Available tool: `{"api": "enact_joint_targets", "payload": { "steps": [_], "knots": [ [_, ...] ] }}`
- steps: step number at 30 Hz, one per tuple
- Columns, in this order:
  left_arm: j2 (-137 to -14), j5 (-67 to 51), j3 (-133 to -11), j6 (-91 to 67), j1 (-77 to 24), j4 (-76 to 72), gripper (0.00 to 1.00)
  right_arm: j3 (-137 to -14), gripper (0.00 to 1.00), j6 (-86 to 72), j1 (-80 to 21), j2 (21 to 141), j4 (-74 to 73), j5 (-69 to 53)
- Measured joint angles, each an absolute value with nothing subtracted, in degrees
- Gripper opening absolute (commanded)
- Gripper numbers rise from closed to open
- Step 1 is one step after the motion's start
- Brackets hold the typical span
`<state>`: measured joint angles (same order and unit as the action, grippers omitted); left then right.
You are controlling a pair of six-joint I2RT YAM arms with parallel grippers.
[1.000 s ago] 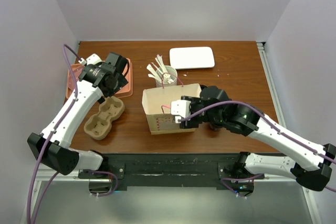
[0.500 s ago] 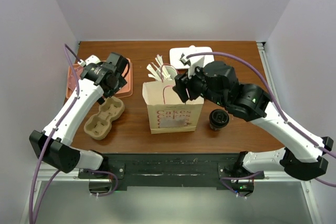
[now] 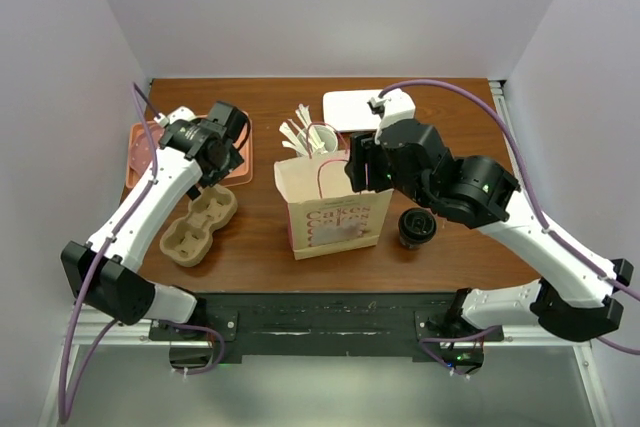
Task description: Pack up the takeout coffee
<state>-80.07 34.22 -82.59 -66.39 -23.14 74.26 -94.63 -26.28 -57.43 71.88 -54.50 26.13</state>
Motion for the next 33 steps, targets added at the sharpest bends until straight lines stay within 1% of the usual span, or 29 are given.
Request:
{"api": "enact_joint_targets", "payload": {
  "steps": [6,11,18,23,27,33],
  "knots": [
    [-81.67,34.22,-82.76,-65.36,-23.14,74.24,0.91,-96.86,0.63,-27.92,-57.41,70.81,-54.13,25.26],
    [-82.59,33.82,-83.26,-64.64,-23.14,73.8,0.9,-96.99,0.63,-28.32,-57.43,68.51,-53.17,21.28],
    [-82.67,32.91,-83.37,-63.05,-23.14,72.93,0.9,-93.51,0.64,-30.46,-57.43,63.99,-53.58,19.29],
    [-82.65,32.77,-83.37,-62.33,-23.14,72.73,0.9,-93.3,0.64,-31.81,-57.43,62.59,-55.27,19.97],
    [-82.65,32.51,-83.37,-62.02,-23.14,72.47,0.9,-95.11,0.63,-33.15,-57.43,64.12,-59.53,22.5],
    [-82.41,31.77,-83.37,-61.28,-23.14,71.88,0.91,-97.49,0.62,-35.92,-57.06,70.37,-66.63,26.06]
  ]
}}
